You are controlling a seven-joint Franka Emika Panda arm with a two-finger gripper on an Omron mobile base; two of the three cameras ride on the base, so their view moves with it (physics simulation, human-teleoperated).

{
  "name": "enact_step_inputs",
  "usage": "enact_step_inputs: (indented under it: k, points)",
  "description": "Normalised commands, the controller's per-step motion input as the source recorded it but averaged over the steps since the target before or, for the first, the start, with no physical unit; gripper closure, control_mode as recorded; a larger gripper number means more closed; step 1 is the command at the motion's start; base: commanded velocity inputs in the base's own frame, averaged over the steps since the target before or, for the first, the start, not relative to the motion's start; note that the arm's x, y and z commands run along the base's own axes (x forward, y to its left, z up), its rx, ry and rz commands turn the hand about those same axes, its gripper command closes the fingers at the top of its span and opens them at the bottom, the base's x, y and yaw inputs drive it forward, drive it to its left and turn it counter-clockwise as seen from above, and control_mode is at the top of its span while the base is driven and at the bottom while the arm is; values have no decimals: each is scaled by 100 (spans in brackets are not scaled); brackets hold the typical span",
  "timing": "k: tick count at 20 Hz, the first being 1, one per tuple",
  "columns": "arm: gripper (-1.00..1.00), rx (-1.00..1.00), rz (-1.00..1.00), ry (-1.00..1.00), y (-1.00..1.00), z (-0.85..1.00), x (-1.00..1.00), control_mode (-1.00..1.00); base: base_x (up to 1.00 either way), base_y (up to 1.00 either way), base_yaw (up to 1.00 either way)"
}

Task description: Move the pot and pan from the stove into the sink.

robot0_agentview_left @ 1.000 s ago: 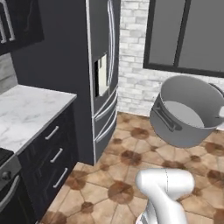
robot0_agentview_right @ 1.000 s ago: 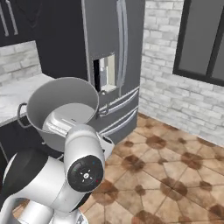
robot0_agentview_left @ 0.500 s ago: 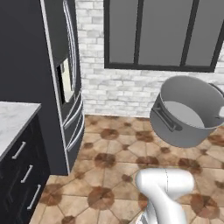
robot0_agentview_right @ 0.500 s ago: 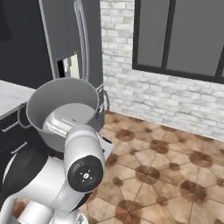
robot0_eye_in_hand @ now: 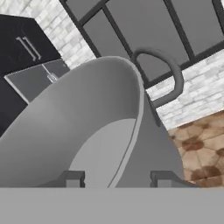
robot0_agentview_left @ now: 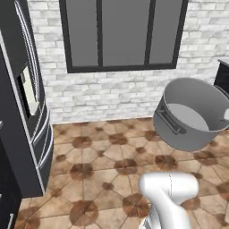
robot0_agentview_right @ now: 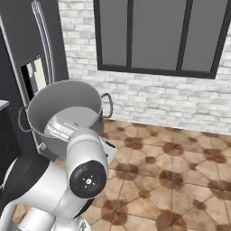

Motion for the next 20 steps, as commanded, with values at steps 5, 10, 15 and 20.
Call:
enact_step_inputs:
  k: [5, 10, 15, 20]
  points:
    - [100, 0, 0, 0, 0, 0, 0, 100, 4, 1, -42]
    - [100, 0, 0, 0, 0, 0, 0, 100, 4, 1, -42]
    - [100, 0, 0, 0, 0, 0, 0, 100, 4, 1, -42]
    - [100, 0, 0, 0, 0, 0, 0, 100, 7, 0, -41]
